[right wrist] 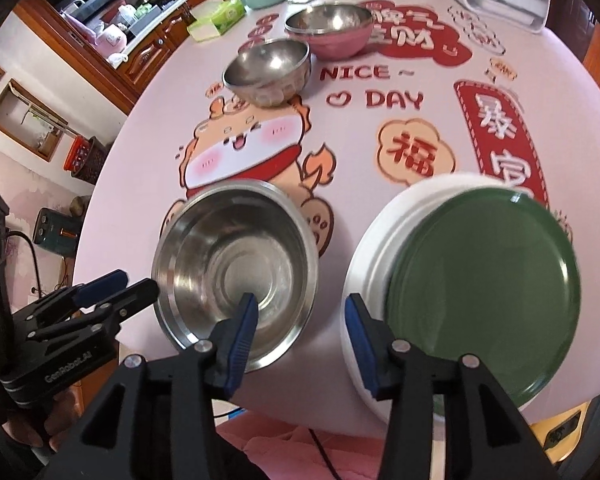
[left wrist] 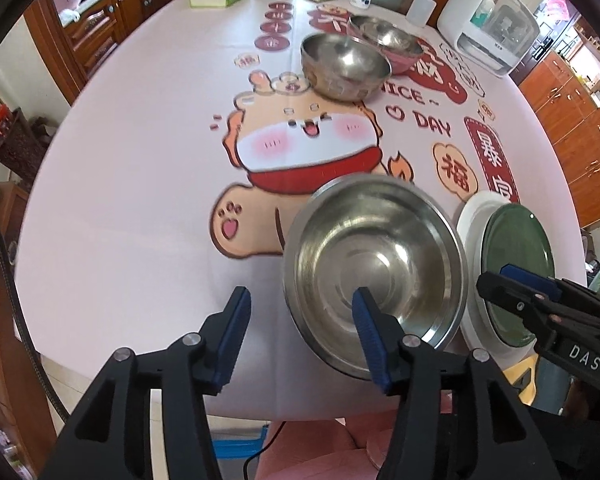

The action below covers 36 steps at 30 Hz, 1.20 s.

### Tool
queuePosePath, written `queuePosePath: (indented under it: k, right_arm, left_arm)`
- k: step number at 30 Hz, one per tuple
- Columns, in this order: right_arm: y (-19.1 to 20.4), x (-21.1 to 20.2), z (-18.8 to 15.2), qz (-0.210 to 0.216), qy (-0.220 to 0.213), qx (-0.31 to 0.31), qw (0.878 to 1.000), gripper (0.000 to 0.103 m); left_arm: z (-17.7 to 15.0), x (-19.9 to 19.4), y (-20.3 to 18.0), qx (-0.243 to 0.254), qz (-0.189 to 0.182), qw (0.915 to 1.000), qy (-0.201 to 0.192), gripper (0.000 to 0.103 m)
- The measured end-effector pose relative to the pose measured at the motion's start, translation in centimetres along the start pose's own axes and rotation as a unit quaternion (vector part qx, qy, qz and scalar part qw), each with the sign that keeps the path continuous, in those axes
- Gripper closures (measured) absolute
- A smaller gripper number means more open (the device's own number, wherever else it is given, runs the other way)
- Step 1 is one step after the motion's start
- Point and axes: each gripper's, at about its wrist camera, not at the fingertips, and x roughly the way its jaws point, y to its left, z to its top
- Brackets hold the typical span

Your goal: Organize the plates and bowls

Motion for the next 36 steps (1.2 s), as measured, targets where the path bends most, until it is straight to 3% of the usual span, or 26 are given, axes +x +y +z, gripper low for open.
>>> queuePosePath:
  k: [13, 25, 30, 36]
  right_arm:
    - [-2.8, -1.9, 4.6, 0.014, -0.045, 0.048, 0.998, 0.05]
    - [-5.4, -3.4, 11.1, 0.003, -0.089, 0.087, 0.992, 0.049]
    - [-6.0, -3.5, 14.0, 0.002, -0.101, 0.09, 0.991, 0.042]
    - [-6.5, -3.2, 17.5, 0.004, -0.11, 0.09, 0.99, 0.041]
  left_arm:
    - [6.5, -4.7, -0.6, 0.019, 0.067, 0.9965, -0.046, 0.043]
    - [14.9, -6.5, -1.4, 0.038, 0.078, 0.9934, -0.076, 0.038]
    - [18.4, -6.4, -1.8, 0.036, 0.076, 0.9925, -0.088, 0.037]
    - [22.0, -5.6, -2.7, 0.036, 0.069, 0.9926, -0.093, 0.037]
